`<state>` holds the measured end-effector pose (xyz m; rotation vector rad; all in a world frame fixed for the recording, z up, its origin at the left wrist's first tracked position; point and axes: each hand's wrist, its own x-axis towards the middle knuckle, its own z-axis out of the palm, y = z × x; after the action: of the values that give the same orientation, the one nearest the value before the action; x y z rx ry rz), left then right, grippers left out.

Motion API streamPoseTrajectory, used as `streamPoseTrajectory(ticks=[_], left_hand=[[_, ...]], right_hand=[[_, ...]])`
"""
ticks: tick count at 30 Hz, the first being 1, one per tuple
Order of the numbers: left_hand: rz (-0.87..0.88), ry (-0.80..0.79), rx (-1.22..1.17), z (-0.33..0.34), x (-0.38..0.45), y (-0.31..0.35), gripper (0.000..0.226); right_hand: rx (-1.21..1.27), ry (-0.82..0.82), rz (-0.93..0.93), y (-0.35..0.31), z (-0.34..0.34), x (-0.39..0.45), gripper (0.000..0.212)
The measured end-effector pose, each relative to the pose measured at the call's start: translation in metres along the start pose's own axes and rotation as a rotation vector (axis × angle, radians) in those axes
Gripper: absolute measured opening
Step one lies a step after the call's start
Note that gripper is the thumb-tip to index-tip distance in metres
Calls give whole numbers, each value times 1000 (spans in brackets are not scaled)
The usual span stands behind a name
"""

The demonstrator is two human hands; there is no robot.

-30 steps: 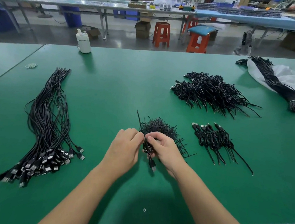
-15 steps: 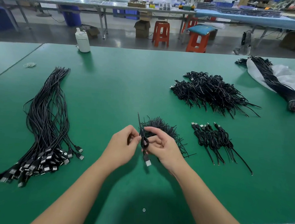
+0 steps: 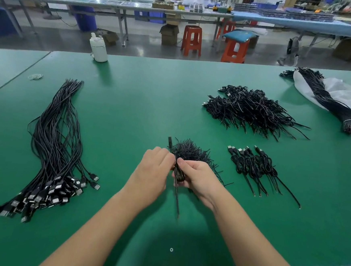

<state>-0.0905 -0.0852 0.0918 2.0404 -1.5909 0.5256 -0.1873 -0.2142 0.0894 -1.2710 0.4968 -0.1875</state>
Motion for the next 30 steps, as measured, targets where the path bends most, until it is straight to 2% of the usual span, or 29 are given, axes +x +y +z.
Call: streamPoseTrajectory(ticks=[4,11,13,15,17,19,23,26,30], left_hand=[[145,39,84,9,-6,-4,19],[70,118,72,30,-8,-7,13],[-11,104,8,37,-8,-10,11],[-175,63,-45,45,-10,-18,18],[-351,-8,-54,54,-20,-31,19],[-456,-99,24,62,-35,-44,19],[-576,-179,113,71,-55,-59,20],[-568,-178,133,76,-57,-62,19],[-562,-139,115,78,-60,-63,11]], right_hand=[[-41,-97,59,-5,-8,-2,38],[-95,-107,88,-7,-22,2,21],[-173,-39,71,-9,-29,4,19],[-275,70,56,-11,-40,7,16],[-467,217,37,-15,-57,11,14],[-688,369,5,-19,-77,14,14],[-939,588,29,-24,-118,24,24],[-1117,724,78,-27,-148,31,30],[-1263,786,171,-26,-176,44,38]])
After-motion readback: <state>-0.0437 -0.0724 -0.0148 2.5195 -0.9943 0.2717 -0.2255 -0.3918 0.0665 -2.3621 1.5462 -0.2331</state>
